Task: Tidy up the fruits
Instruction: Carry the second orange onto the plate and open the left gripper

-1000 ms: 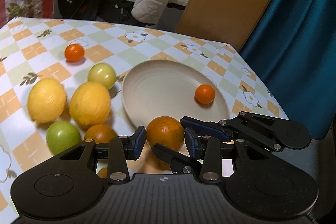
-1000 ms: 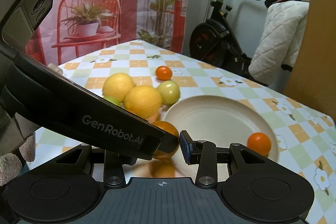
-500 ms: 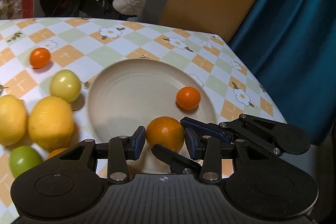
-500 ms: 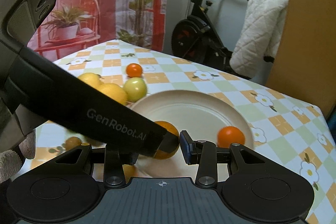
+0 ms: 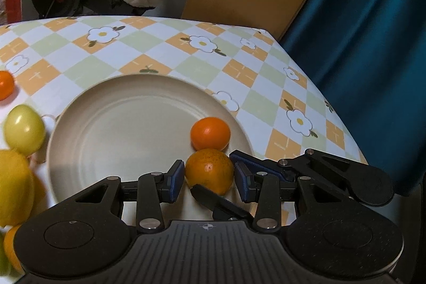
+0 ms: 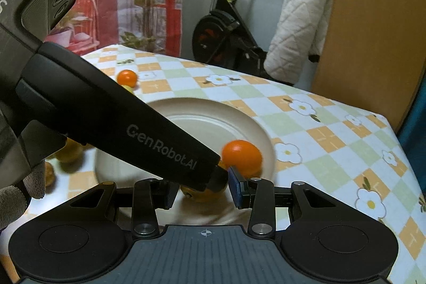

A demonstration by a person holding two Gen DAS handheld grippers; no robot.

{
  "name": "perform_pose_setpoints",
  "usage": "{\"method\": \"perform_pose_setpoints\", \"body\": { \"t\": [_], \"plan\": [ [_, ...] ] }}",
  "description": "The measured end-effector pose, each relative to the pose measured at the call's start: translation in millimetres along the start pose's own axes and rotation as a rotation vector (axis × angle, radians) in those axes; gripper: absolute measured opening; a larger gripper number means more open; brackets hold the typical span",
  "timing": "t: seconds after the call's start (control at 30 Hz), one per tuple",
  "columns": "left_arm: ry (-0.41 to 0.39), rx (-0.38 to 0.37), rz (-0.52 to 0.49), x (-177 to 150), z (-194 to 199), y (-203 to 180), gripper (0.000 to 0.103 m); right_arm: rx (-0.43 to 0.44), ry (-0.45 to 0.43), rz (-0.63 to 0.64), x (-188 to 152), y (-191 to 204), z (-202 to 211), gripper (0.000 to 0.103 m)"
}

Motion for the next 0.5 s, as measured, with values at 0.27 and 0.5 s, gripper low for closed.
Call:
{"method": "perform_pose_setpoints", "body": {
  "t": [0.27,0.5],
  "plan": [
    [-0.009,0.006,-0.011,12,-12,-2,0.043,-0.026,-0.01,0.006,4,-17,-13,0.036],
    [-0.019,0.012,-0.014,21,-17,-1,0.043,-0.041,-0.016,0.017,9,-23,-23,0.036]
  ]
}}
Point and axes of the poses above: each gripper's, at about its wrist camera, not at the fingertips, and z roughly against the way its jaws point, y to its left, x to its top, the point moved 10 cm from there along -z, roughly the way its jaws point, and after that the axes turned 9 degrees about -x, right-handed, at the moved point
